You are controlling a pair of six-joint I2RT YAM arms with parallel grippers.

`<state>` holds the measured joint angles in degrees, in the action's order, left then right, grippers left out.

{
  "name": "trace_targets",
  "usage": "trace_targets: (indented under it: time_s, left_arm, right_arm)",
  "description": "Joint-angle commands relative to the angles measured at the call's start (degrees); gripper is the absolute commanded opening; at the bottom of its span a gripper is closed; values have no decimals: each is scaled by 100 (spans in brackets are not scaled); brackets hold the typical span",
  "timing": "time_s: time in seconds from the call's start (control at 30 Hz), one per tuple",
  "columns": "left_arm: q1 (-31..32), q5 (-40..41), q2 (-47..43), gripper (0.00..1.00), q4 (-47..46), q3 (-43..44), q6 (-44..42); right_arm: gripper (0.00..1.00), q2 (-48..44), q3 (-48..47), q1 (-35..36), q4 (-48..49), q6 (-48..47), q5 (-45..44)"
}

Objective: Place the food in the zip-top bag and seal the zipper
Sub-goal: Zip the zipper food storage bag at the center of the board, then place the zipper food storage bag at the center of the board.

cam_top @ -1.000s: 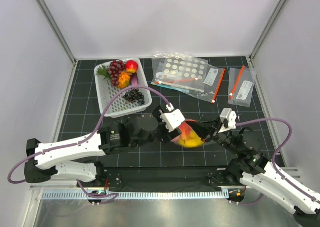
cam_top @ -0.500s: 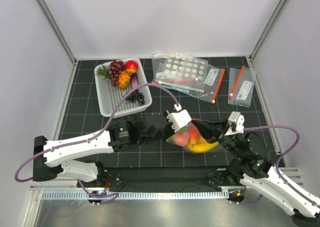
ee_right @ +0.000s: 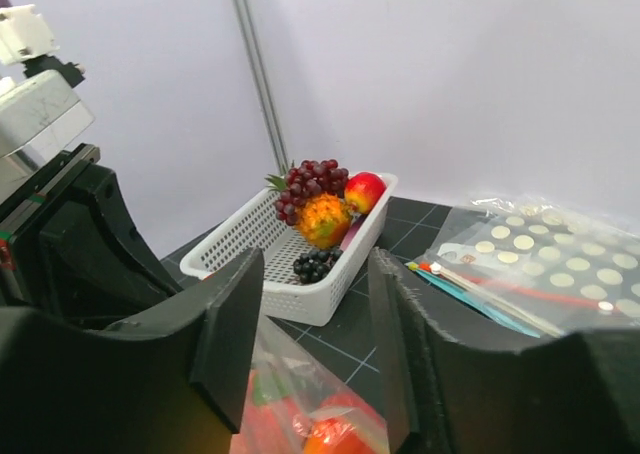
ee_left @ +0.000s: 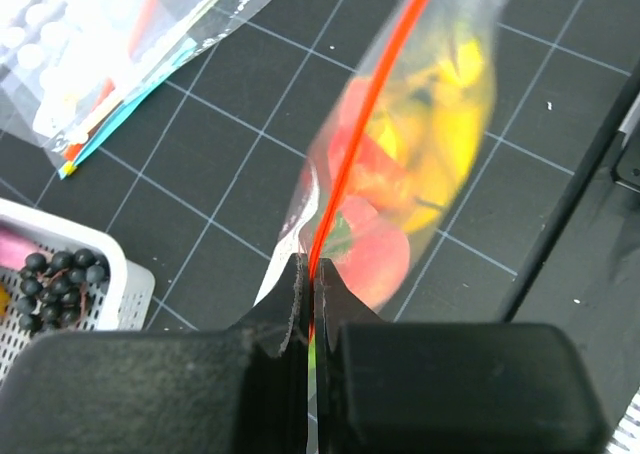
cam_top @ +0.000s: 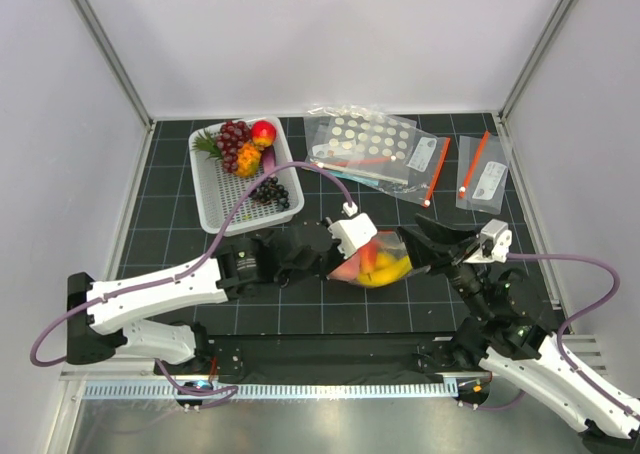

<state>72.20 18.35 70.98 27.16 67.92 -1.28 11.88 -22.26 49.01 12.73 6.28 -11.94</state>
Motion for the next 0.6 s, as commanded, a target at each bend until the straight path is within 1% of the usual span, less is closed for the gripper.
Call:
trace_targets:
  time_s: [0.0, 0.03, 0.07, 0.17, 0.23, 0.3, 0.37, 0.4, 0.57]
  left_arm:
    - [-57, 274, 3, 0, -123, 336, 93]
    - [-83, 327, 30, 0, -123, 345, 93]
    - [-119, 388, 99, 0, -97, 362, 293]
    - [-434, 406, 249, 0, -9, 467, 539]
    - [-751, 529, 451, 0, 61, 582, 716]
    - [-1153, 687, 652, 0, 167, 652, 996]
    - [-1357, 836, 785, 0, 281, 757, 1129]
    - [-1515, 1063, 908, 0, 307, 784, 1208]
    - [-1911, 1890, 1146, 0, 571, 951, 1533]
  right_arm:
    - [55, 51, -33, 3, 238, 39, -475]
    - [59, 69, -41, 3, 221, 48, -580]
    - [61, 147, -50, 3, 204, 66, -616]
    - [64, 314, -138, 3, 107, 92, -791]
    - [68, 385, -182, 3, 81, 110, -827]
    - [70, 438, -200, 3, 72, 110, -844]
    - [70, 447, -208, 3, 63, 110, -845]
    - [70, 447, -208, -6, 63, 119, -853]
    - [71, 456, -200, 12, 63, 127, -871]
